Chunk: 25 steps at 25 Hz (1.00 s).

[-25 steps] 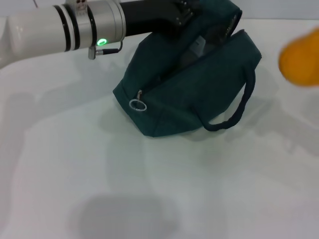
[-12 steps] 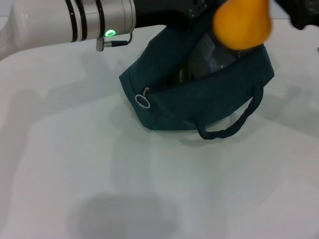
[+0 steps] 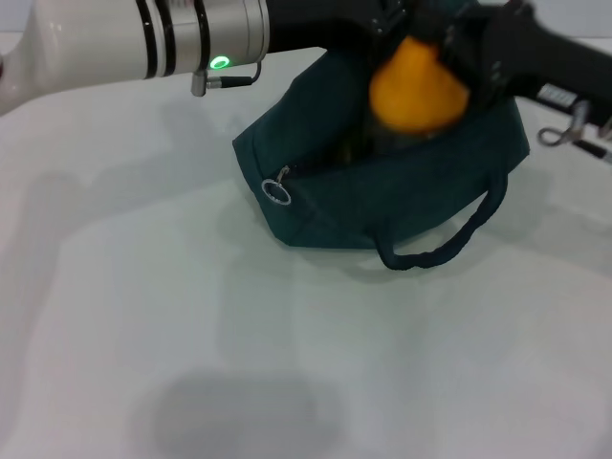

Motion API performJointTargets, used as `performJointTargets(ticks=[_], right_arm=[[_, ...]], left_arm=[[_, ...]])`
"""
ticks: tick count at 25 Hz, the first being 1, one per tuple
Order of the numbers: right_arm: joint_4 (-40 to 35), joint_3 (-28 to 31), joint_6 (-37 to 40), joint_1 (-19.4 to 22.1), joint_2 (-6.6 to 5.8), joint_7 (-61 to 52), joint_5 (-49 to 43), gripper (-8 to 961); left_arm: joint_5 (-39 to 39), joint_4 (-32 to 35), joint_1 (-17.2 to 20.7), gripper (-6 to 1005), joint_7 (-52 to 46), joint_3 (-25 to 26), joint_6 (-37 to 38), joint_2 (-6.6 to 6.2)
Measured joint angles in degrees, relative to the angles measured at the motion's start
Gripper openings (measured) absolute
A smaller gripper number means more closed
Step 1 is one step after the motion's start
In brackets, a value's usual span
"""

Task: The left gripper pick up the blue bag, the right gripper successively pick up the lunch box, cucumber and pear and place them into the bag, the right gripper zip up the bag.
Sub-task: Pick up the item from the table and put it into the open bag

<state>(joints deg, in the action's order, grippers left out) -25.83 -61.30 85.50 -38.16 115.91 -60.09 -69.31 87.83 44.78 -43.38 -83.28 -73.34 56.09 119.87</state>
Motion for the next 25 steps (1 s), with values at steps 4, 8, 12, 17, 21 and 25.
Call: performJointTargets(ticks=[4,8,12,17,21,25], right_arm=[[0.1,-4.45,-2.68,-1.03,0.04,0.28,0.28,93],[0.69,-5.52,-3.25,-1.97,0.2,-0.1,0.31,99],[1.13,-5.59,-3.82,-1.85,0.3,-0.37,1.06,105],[2.54,-5.56,-3.76,-1.51,0.23,-0.35,3.24,112],[2.77,-6.47,-3.38,-1.48,0.28,-0.01,3.29,118],[2.88,-7.18,-3.45,-1.28,0.27,0.07,3.24,124]], left_arm=[[0.01,-0.26,-0.09,47,0.17,-0.05,-0.42,0.01],[-0.07,-0.33,-0.11,47,0.18,-0.05,-0.71,0.01],[-0.11,-0.17,-0.12,47,0.17,-0.06,-0.83,0.01],[-0.12,-0.25,-0.13,47,0.44,-0.06,-2.45,0.05],[-0.08,-0.31,-0.25,47,0.45,-0.05,-3.02,0.05],[-0.14,-0.34,-0.3,47,0.51,-0.05,-3.02,0.03]])
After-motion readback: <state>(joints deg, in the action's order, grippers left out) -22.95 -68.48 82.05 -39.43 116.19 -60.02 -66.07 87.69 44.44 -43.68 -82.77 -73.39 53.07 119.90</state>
